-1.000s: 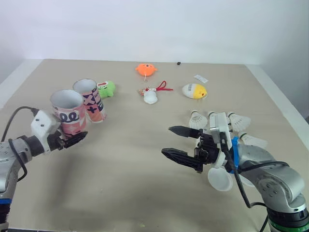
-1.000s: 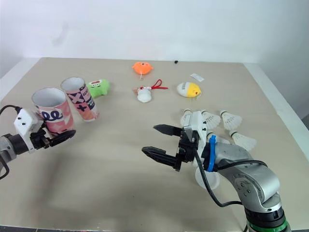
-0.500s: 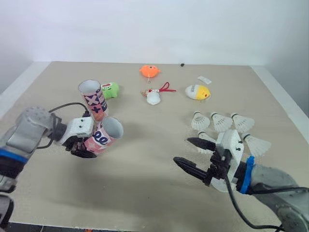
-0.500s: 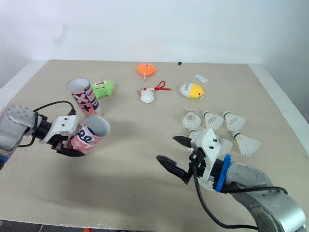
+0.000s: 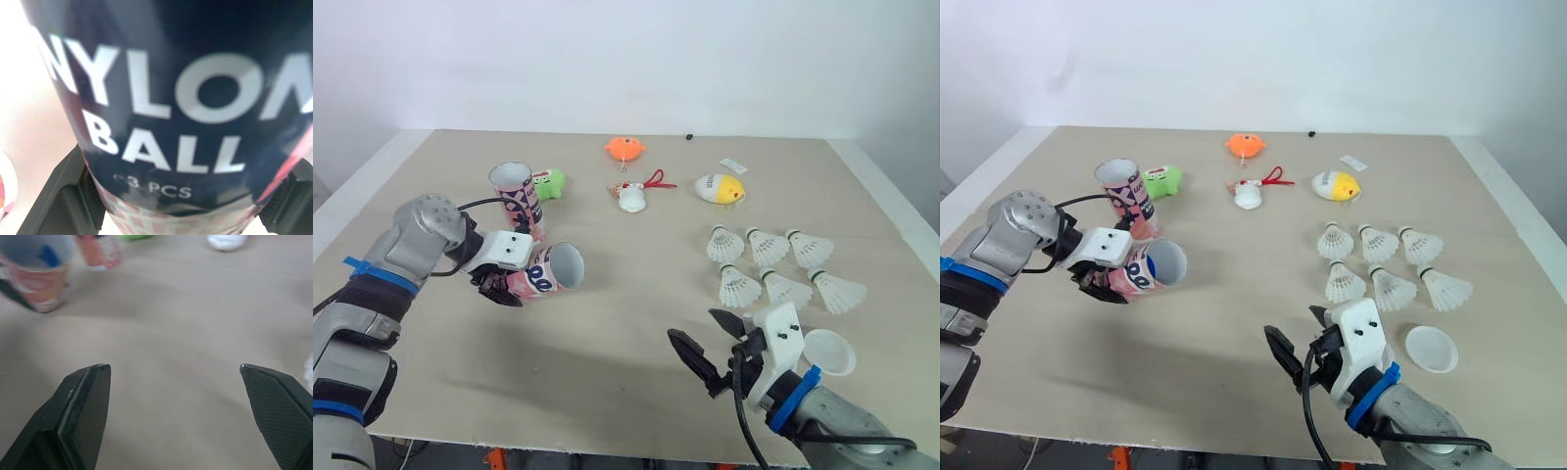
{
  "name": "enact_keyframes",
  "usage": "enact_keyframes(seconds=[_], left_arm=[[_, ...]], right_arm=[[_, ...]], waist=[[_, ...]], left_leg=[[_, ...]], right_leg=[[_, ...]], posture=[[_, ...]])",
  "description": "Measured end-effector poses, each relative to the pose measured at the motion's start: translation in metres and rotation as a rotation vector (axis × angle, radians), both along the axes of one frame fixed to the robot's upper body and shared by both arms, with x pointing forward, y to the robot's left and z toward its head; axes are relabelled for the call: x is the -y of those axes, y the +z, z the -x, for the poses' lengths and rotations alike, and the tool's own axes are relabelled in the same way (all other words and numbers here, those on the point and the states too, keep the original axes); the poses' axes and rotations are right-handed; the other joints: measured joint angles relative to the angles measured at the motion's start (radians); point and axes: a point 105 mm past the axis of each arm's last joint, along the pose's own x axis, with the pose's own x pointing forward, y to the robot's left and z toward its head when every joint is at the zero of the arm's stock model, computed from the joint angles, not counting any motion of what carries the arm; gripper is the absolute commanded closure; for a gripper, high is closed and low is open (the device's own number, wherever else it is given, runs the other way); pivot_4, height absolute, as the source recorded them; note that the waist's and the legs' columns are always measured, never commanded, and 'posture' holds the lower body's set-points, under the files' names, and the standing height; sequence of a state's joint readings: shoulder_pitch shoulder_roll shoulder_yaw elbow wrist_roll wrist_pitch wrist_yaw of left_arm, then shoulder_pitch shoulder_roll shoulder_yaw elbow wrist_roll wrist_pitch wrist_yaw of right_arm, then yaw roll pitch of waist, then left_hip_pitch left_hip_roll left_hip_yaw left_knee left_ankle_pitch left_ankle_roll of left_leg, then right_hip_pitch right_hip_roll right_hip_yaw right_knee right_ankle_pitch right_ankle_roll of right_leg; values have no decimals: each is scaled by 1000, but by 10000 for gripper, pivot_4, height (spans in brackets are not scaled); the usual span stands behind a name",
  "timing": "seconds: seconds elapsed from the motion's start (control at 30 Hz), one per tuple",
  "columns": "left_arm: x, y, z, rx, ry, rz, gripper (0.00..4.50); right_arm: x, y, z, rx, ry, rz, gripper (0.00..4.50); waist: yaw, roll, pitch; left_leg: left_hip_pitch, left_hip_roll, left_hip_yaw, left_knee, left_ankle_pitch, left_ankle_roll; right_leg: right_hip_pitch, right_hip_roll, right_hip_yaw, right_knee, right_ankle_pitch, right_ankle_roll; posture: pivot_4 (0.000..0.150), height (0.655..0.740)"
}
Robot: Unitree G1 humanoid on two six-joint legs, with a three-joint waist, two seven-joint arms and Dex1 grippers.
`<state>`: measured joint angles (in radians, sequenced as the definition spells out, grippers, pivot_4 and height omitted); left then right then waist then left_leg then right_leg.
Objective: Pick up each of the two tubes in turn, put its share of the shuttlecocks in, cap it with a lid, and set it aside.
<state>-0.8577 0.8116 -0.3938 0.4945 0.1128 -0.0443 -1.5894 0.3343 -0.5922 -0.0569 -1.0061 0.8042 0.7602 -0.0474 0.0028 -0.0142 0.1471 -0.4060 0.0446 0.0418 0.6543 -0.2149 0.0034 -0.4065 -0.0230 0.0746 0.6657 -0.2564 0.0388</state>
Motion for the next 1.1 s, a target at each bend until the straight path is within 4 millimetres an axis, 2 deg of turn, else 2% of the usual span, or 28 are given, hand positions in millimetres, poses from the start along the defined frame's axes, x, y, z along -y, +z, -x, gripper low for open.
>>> enact_keyframes(seconds=[0.17, 0.27, 0.33, 0.67, 0.97, 1.1], left_arm=[[6, 2, 1, -5, -12, 34, 10402], [12, 0, 5, -23, 6, 103, 10402], [15, 0, 7, -24, 3, 121, 10402], [36, 0, 22, -62, -26, 183, 10402], [36, -2, 27, -92, -24, 148, 10402], [35, -2, 28, -92, -27, 141, 10402]], right_arm=[[9, -10, -3, -24, -45, 60, 0], [31, -27, -9, -74, -128, 114, 0], [35, -27, -11, -72, -145, 125, 0], [38, -31, -14, -63, -163, 141, 0], [37, -28, -36, -6, -198, 165, 0], [41, -29, -39, -3, -219, 194, 0]], waist=[[4, -1, -1], [5, -1, -1], [6, -1, -1], [6, -1, 0], [3, -1, -1], [2, -1, -1]], left_leg=[[-4, -8, -1, 0, 0, 0], [-11, -11, -3, 0, 0, 1], [-14, -12, -5, 0, 0, 2], [-18, -16, -13, 1, -2, 4], [-18, -16, -14, 1, -2, 4], [-18, -16, -14, 0, -2, 4]], right_leg=[[1, -3, 3, -1, -4, 7], [2, -4, 2, -1, -5, 10], [1, -4, 2, -1, -6, 12], [0, -5, 0, -2, -9, 16], [0, -2, 0, -2, -9, 13], [0, -2, -2, -2, -9, 14]], posture=[[1500, 7400], [1500, 7400], [1500, 7400], [1500, 7400], [1500, 7400], [1500, 7400]])
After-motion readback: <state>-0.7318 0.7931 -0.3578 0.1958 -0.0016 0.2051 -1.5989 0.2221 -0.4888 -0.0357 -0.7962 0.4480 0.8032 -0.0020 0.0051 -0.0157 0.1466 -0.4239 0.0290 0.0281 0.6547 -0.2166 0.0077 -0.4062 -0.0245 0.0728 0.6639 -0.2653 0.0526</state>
